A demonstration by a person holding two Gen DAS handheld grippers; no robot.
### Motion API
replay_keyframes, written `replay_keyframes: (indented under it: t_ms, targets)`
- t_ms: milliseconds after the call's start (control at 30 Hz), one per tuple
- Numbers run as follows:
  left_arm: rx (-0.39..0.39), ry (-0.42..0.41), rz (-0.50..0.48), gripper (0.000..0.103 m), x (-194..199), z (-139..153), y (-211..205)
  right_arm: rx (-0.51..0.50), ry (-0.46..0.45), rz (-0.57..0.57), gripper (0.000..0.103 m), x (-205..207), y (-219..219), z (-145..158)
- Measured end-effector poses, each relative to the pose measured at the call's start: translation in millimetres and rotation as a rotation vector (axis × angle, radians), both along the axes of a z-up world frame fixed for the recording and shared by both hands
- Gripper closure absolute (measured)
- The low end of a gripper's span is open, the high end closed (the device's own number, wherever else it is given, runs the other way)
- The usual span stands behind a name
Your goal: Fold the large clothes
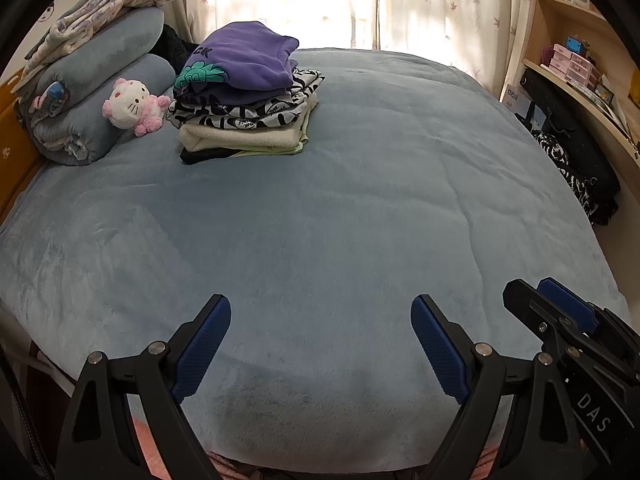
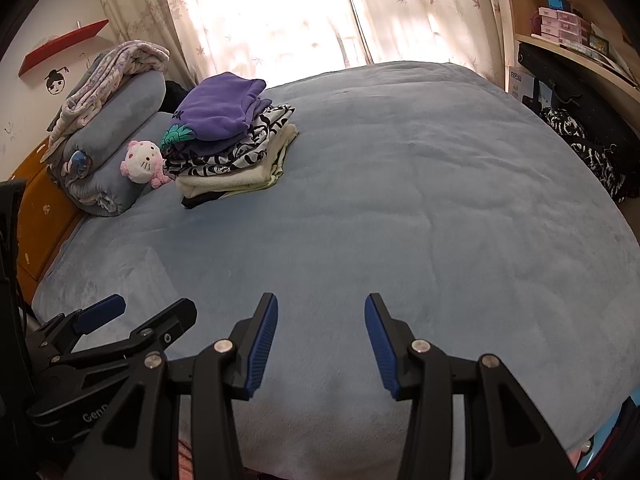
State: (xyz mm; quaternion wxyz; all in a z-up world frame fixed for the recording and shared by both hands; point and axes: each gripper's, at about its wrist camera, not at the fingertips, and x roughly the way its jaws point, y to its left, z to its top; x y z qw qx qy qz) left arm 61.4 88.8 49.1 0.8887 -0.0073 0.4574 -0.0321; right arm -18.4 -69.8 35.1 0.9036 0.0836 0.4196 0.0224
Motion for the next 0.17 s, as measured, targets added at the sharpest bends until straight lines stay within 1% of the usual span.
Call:
replay_keyframes:
  t_ms: [167]
  targets:
    - [0.0,0.007,0.002,0.013,0.3,-2.2,2.5,-0.003,0.005,0.004,0.057,0.9,2.9,-3.2]
